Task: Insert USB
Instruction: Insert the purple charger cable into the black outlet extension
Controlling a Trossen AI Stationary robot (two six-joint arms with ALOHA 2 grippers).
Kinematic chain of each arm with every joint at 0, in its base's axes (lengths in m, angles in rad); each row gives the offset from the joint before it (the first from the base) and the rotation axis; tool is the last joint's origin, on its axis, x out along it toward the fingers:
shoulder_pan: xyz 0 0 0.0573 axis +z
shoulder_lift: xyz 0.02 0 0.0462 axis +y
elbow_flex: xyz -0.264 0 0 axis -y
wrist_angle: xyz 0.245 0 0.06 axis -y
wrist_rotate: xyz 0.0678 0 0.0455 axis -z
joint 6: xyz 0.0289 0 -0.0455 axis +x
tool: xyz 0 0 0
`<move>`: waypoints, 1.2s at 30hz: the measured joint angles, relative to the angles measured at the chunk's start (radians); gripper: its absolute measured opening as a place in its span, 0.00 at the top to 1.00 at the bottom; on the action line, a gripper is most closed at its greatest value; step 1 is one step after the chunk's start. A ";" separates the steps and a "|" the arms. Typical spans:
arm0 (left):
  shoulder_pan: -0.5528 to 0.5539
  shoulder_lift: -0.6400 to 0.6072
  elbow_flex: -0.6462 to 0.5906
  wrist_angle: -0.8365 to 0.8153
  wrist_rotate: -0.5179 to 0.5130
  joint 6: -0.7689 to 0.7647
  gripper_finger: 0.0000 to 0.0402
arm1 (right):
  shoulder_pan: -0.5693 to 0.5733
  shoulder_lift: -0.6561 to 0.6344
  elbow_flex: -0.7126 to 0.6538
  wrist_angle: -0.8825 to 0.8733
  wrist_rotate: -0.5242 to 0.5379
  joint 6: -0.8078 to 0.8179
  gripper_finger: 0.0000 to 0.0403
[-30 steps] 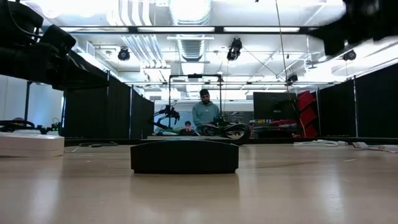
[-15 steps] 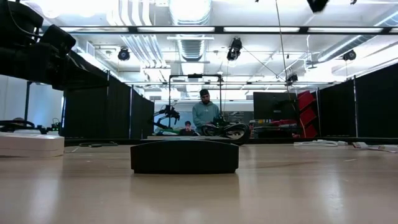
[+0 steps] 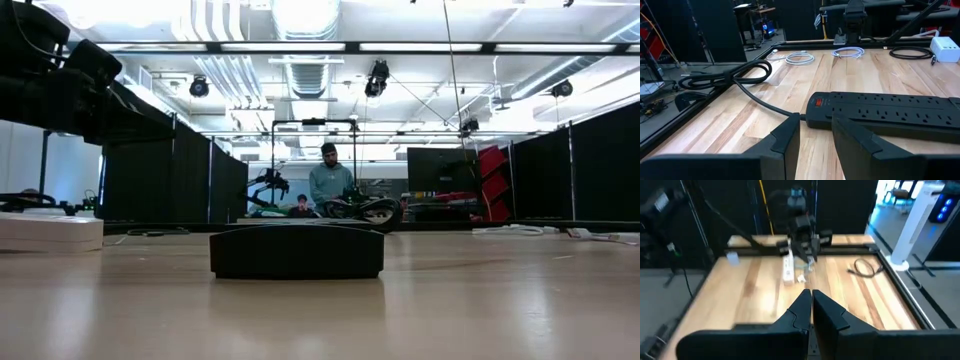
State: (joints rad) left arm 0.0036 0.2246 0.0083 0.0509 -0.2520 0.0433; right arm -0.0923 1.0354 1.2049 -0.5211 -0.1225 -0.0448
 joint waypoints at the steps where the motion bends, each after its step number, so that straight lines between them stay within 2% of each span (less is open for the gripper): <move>1: 0.000 0.000 0.000 0.000 0.000 0.000 0.74 | -0.008 0.032 0.005 -0.005 0.000 -0.025 1.00; 9: 0.000 0.001 0.000 0.000 0.000 0.000 0.74 | -0.038 0.293 0.017 -0.198 -0.015 -0.096 1.00; 16: 0.000 0.003 0.000 0.000 0.000 0.000 0.74 | -0.025 0.402 0.017 -0.261 -0.045 -0.155 0.99; 19: 0.000 0.003 0.000 0.000 0.000 0.000 0.74 | -0.026 0.422 0.017 -0.279 -0.052 -0.093 0.93; 23: 0.000 0.004 0.000 0.000 0.000 0.000 0.74 | -0.026 0.418 0.017 -0.299 -0.053 -0.028 0.80; 29: 0.000 0.006 0.000 0.000 0.000 0.000 0.74 | -0.026 0.394 0.017 -0.477 -0.032 -0.081 0.62; 32: 0.000 0.008 0.000 0.000 0.000 0.000 0.74 | -0.026 0.400 0.007 -0.539 0.008 -0.064 0.57; 36: 0.000 0.009 0.000 0.000 0.000 0.000 0.74 | -0.026 0.401 -0.035 -0.620 0.059 -0.015 0.55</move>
State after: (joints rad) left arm 0.0035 0.2335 0.0082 0.0513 -0.2520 0.0433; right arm -0.1184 1.4368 1.1700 -1.1411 -0.0633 -0.0599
